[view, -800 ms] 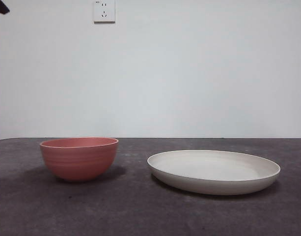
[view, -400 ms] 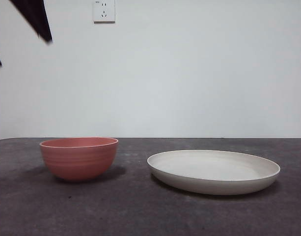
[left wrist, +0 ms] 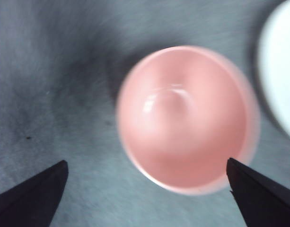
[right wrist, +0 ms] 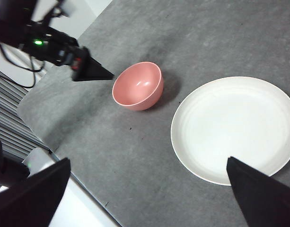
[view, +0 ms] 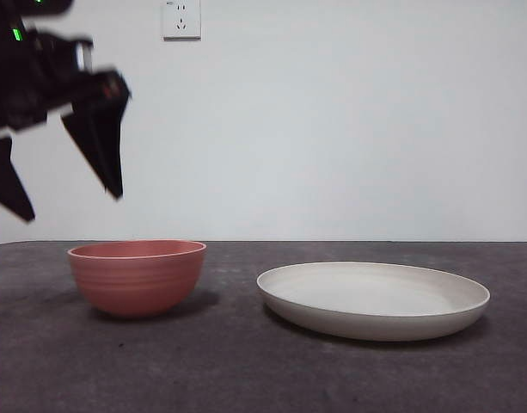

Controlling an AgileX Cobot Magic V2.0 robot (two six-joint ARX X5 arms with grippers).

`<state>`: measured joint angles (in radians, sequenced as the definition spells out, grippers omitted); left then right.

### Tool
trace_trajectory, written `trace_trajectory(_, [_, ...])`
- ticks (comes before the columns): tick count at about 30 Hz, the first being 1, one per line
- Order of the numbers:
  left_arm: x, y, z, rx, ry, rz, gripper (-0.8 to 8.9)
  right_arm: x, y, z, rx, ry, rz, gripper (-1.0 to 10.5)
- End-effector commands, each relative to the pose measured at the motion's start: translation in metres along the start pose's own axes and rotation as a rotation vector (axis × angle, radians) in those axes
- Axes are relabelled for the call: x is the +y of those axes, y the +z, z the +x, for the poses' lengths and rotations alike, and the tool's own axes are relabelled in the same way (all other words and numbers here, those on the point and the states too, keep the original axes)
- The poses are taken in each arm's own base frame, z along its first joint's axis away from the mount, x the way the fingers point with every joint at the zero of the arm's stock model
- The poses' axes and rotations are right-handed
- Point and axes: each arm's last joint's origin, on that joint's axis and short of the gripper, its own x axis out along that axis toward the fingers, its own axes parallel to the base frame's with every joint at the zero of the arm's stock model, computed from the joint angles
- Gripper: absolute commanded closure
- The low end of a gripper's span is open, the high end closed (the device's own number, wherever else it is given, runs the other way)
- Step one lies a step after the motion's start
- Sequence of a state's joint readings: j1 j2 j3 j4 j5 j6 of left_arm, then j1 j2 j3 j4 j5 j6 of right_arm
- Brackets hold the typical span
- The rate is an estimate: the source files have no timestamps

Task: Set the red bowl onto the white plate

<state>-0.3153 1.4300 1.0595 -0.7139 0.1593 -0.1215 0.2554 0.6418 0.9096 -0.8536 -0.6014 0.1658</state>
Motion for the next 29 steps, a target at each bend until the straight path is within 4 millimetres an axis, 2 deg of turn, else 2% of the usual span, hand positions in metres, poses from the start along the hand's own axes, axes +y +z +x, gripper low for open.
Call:
trace_trajectory(1, [0.005,0.013,0.016,0.018,0.011,-0.009,1.60,0.003,0.004,-0.002,-0.014,0.007,0.000,3.9])
trace_trajectory(7, [0.013,0.030,0.050,0.090,0.024,-0.031,1.73,0.003,0.004,-0.002,-0.014,0.007,0.000,3.9])
trace_trajectory(13, [0.012,0.042,0.071,0.131,0.025,-0.020,3.82,0.003,0.004,-0.002,-0.014,0.007,0.000,3.9])
trace_trajectory(18, [0.013,0.040,0.077,0.162,0.029,-0.024,4.97,0.003,0.004,-0.002,-0.014,0.006,0.000,3.9])
trace_trajectory(26, [0.013,0.040,0.077,0.169,0.028,-0.013,7.90,0.003,0.004,-0.002,-0.015,0.006,-0.001,3.9])
trace_trajectory(29, [0.013,0.040,0.077,0.166,0.028,-0.013,8.05,0.003,0.004,-0.002,-0.015,0.006,-0.003,3.9])
